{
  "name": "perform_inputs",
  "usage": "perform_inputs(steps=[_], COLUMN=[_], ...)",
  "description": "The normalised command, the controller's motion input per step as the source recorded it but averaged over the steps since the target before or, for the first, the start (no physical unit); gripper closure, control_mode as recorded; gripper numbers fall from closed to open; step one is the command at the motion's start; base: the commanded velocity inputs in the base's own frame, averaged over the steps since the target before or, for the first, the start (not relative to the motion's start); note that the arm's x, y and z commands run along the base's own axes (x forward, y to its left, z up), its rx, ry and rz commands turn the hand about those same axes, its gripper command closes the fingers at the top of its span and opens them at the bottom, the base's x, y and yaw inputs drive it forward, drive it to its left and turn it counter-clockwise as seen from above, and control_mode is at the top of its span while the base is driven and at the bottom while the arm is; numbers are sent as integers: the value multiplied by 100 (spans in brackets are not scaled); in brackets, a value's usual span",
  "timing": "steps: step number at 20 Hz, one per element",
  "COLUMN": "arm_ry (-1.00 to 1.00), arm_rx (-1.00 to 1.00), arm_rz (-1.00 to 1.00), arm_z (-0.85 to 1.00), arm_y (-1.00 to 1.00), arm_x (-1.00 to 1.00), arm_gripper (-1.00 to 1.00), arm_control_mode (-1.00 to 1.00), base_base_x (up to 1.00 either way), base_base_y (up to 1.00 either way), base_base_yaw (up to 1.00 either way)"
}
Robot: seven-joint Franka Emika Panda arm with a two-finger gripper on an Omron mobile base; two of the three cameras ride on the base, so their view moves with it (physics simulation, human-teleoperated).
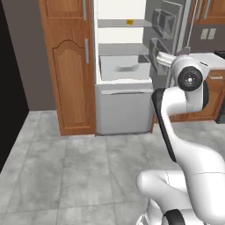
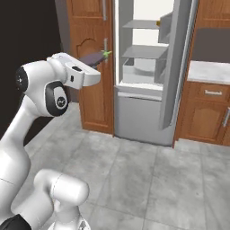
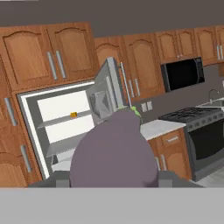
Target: Take the cheese, chicken drumstick, and eggplant from the fridge and place them on the plate on the dining counter to create an appetizer plate.
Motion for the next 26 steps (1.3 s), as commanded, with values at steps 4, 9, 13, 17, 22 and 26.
perform_inputs(steps=[4,9,13,17,22,26], arm_ry=[0,0,0,0,0,0], arm_rx=[0,0,0,0,0,0], arm_rz=[0,0,0,0,0,0], arm_z=[0,0,0,0,0,0], arm_y=[0,0,0,0,0,0], arm_x=[0,0,0,0,0,0], arm_gripper=[100,100,100,100,100,100], arm_control_mode=[100,100,100,100,100,100], base_base_x=[-100,-100,-100,-100,-100,-100], base_base_y=[0,-9,-16,-20,-25,-39], base_base_yaw=[0,0,0,-1,-6,-13])
